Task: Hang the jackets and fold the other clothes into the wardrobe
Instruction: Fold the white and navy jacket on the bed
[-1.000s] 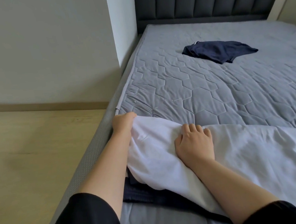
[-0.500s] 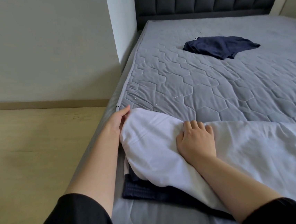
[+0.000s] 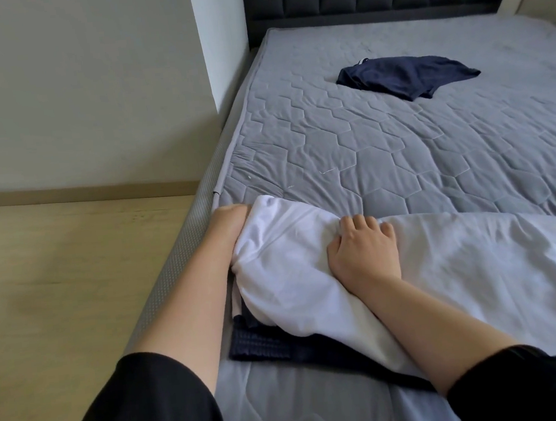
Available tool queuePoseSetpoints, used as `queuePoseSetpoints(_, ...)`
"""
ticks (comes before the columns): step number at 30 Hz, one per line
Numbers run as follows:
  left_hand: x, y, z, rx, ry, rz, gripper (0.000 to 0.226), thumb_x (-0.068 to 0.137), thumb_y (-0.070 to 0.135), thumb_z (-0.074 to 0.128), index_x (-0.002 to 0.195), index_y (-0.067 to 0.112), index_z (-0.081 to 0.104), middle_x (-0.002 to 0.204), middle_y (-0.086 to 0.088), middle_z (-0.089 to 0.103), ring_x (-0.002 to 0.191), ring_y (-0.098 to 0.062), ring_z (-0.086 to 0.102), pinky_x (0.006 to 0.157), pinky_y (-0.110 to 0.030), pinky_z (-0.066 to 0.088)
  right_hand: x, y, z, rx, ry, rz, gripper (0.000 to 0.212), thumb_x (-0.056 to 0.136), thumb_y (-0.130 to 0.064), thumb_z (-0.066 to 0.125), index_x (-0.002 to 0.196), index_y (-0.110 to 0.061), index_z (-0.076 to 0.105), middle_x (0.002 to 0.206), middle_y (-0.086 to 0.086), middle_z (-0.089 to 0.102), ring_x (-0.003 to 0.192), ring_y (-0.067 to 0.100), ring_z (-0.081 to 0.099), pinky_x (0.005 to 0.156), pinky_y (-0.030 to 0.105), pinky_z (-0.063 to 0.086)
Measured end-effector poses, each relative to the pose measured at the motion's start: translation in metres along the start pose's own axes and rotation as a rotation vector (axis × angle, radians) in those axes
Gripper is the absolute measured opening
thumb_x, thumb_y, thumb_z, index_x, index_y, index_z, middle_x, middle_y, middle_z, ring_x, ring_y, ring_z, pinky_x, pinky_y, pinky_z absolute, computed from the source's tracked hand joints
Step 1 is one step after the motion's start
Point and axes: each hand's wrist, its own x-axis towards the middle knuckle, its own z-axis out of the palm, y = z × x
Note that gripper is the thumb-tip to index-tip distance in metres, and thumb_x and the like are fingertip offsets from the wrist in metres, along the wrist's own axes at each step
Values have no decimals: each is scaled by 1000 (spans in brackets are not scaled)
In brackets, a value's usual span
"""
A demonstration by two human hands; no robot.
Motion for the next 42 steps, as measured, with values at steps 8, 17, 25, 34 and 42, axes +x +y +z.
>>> queuePoseSetpoints(8,10,-8,-40,-699,-25,-62,31,102,23,35,74,15,47,74,-2,64,71,-13,58,69,-28,47,-1,1,-1,10,-2,-1,23,90,-28,35,100,-16,52,105,1,58,103,23,49,92,36,28)
queuePoseSetpoints(17,6,1,-3,-409,-346,-69,31,97,37,46,93,26,74,98,-3,72,88,-19,68,78,-29,51,0,0,-1,-8,-17,-8,23,90,-29,34,101,-17,52,106,1,58,105,22,48,92,36,29)
queuePoseSetpoints(25,2,-4,-7,-425,-525,-57,14,79,24,61,74,21,74,77,-3,67,72,-18,63,71,-31,49,1,0,0,-9,-10,-13,20,89,-28,35,96,-17,51,103,1,58,102,23,49,90,37,29)
queuePoseSetpoints(34,-2,4,-9,24,-386,353,33,82,-4,62,69,24,71,68,10,69,64,-4,61,60,-19,49,2,0,0,-25,-9,-11,20,89,-29,35,96,-18,51,103,1,58,101,23,48,88,36,29)
queuePoseSetpoints(42,5,-17,-10,-173,-27,280,33,85,-9,51,67,18,58,61,10,59,58,-5,53,50,-11,42,15,10,-8,201,-132,104,18,90,-29,38,95,-18,51,105,3,54,106,24,46,95,36,30)
